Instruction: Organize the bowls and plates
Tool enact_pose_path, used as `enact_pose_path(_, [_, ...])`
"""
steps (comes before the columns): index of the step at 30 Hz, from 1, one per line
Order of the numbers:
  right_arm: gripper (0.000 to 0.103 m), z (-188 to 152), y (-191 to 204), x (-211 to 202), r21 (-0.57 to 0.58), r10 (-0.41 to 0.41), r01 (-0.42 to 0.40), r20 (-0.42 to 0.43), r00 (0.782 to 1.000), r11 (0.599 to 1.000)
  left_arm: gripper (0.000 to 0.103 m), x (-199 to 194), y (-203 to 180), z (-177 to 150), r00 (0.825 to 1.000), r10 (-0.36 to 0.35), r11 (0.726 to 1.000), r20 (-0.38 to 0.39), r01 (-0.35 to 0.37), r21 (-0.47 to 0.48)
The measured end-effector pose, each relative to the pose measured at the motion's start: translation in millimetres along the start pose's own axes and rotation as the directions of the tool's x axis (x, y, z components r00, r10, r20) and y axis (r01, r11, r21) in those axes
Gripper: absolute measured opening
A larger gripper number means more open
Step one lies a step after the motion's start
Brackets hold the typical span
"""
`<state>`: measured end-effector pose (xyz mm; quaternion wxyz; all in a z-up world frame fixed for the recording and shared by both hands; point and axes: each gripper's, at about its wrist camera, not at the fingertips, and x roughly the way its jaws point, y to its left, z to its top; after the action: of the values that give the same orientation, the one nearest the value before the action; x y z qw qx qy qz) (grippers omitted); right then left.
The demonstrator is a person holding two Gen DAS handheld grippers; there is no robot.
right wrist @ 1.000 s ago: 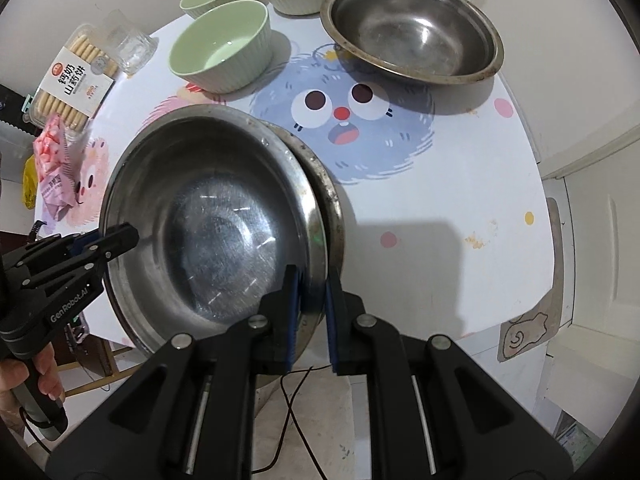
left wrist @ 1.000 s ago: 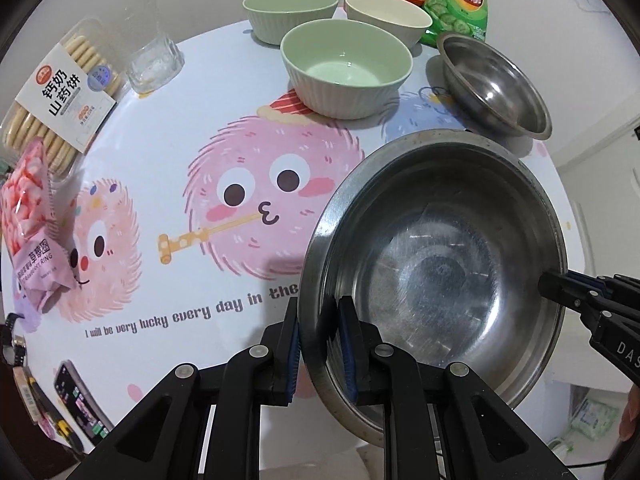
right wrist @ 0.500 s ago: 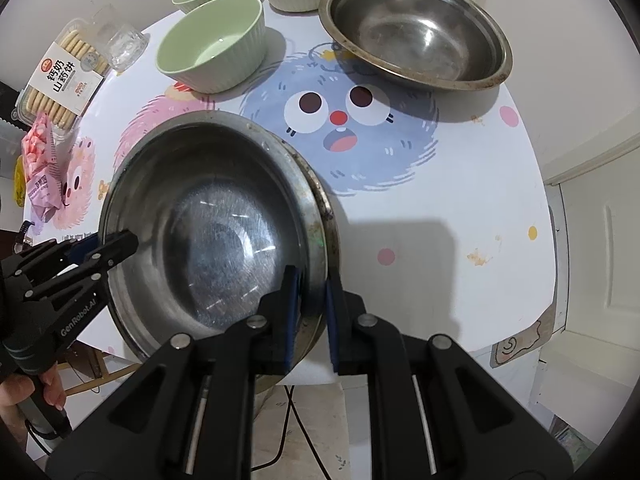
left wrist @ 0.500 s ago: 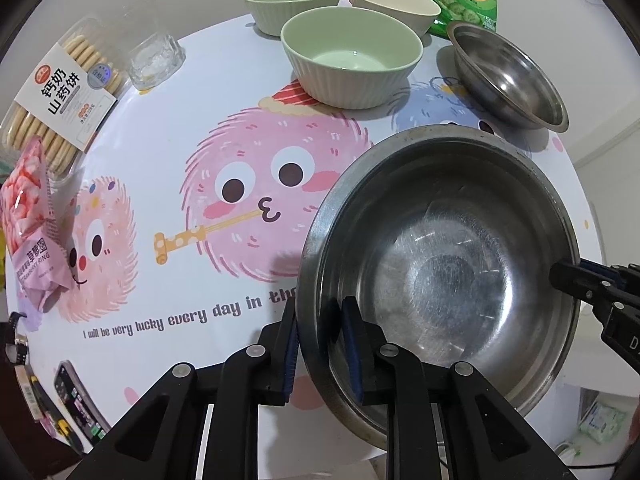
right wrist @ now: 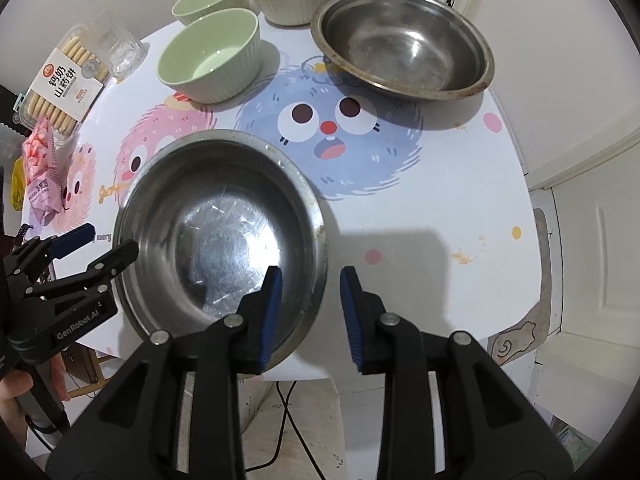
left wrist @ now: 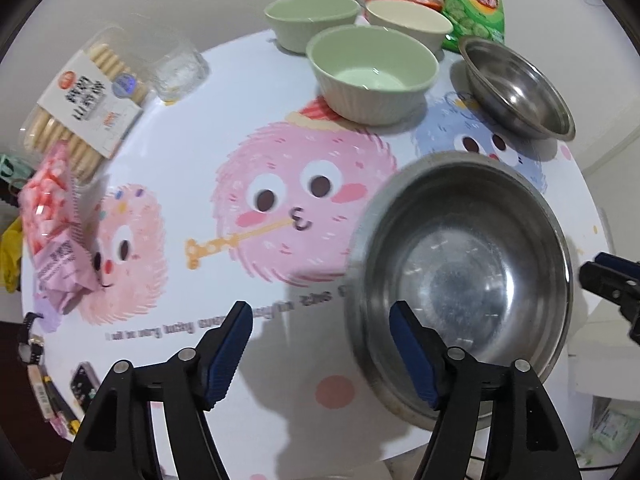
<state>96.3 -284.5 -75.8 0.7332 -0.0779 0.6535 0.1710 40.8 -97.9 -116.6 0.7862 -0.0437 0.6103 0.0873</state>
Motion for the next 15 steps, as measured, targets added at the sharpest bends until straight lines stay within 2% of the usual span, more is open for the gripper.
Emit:
enact_pose_path(5, [0.037, 2, -12, -27, 0.020, 0.016, -0.017, 0.053, 0.998, 1.000, 0.077, -35, 7, 9, 0.995, 0.040, 0.999, 0.088, -0.040, 0.002])
enact_pose_path(6, [0.042, 4, -14, -33, 0.023, 0.018, -0.020, 0.069, 0.997, 1.000, 0.082, -45, 3, 14, 0.993, 0.042, 0.999, 0.114, -0.044, 0.016])
enact_pose_path(7, [0.051, 6, -17, -40, 0.027, 0.020, -0.022, 0.088, 0.996, 0.999, 0.085, -54, -2, 20, 0.990, 0.028, 0.999, 0.139, -0.033, 0.030])
enact_pose_path(9, [0.064, 11, -26, -55, 0.040, 0.025, -0.031, 0.140, 0.990, 0.999, 0.086, -65, -14, 32, 0.985, -0.004, 0.999, 0.171, -0.004, 0.049])
enact_pose_path(12, [0.068, 22, -39, -71, 0.053, 0.021, -0.032, 0.199, 0.980, 0.998, 0.090, -70, -41, 56, 0.980, -0.048, 0.996, 0.193, 0.031, 0.089])
enact_pose_path(15, [0.082, 33, -54, -77, 0.075, -0.011, -0.007, 0.237, 0.971, 0.997, 0.091, -65, -68, 76, 0.977, -0.064, 0.992, 0.204, 0.040, 0.122])
